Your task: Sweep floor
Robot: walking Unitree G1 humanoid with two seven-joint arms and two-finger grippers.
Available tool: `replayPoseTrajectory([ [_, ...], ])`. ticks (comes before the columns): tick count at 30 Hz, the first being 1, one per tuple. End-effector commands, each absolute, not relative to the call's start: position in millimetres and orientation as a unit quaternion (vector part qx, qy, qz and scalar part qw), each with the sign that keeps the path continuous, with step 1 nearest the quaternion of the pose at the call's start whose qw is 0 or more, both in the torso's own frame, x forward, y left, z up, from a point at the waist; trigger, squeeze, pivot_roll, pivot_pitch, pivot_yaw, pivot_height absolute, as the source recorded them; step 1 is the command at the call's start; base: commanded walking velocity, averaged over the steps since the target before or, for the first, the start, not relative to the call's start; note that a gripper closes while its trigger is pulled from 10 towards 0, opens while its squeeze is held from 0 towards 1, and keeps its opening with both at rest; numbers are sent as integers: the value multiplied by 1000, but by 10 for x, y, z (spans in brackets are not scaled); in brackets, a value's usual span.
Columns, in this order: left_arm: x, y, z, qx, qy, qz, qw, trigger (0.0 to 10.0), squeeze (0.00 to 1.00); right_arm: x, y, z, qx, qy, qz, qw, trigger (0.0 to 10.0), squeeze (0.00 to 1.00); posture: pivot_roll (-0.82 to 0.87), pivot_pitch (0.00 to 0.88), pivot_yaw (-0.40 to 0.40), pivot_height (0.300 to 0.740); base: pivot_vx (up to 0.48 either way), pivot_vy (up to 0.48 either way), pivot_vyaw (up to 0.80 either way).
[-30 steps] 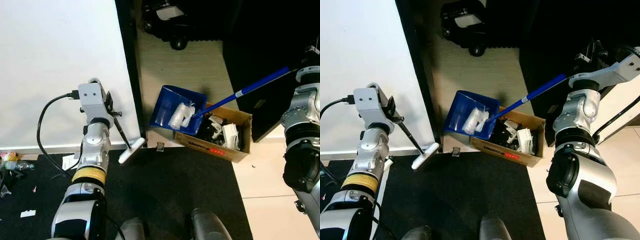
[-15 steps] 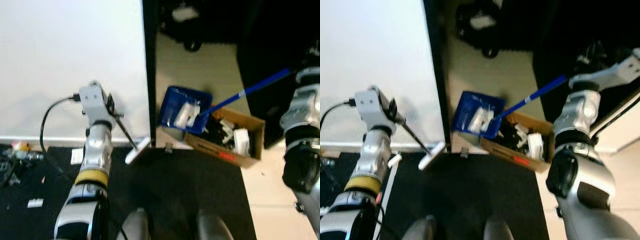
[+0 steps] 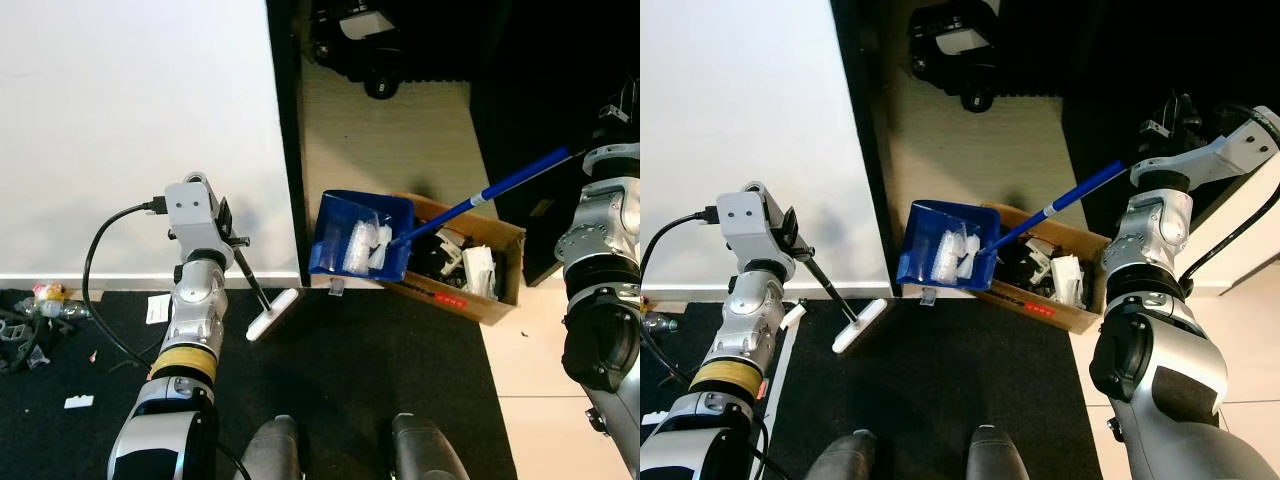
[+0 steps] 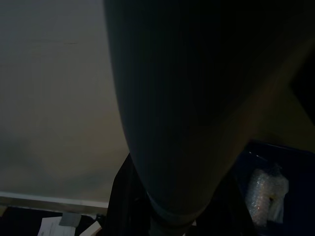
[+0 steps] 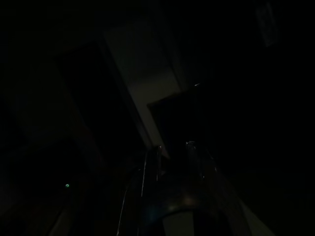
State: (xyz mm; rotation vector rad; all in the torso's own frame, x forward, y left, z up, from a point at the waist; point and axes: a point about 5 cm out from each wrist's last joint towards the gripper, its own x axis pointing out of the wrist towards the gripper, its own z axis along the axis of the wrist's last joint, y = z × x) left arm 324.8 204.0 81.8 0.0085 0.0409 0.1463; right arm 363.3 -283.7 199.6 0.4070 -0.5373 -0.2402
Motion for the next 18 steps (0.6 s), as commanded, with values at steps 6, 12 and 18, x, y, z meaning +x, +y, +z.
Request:
replayPoseTrajectory([
  [6, 3263, 2039, 866, 15, 4, 72, 997, 10000, 0, 3602, -2878, 2008, 205, -278, -130, 929, 10000, 0, 6, 28, -10, 740, 0, 0, 0],
  [12, 3264, 2028, 837, 19, 15, 72, 997, 10000, 0, 3593, -2886, 1993, 205, -276, -132, 930, 10000, 0, 5, 31, -11, 740, 0, -387, 0],
  [18, 3260, 2022, 823, 15, 18, 75, 997, 10000, 0, 3591, -2899, 2005, 203, -277, -132, 930, 10000, 0, 3, 32, -12, 740, 0, -480, 0],
])
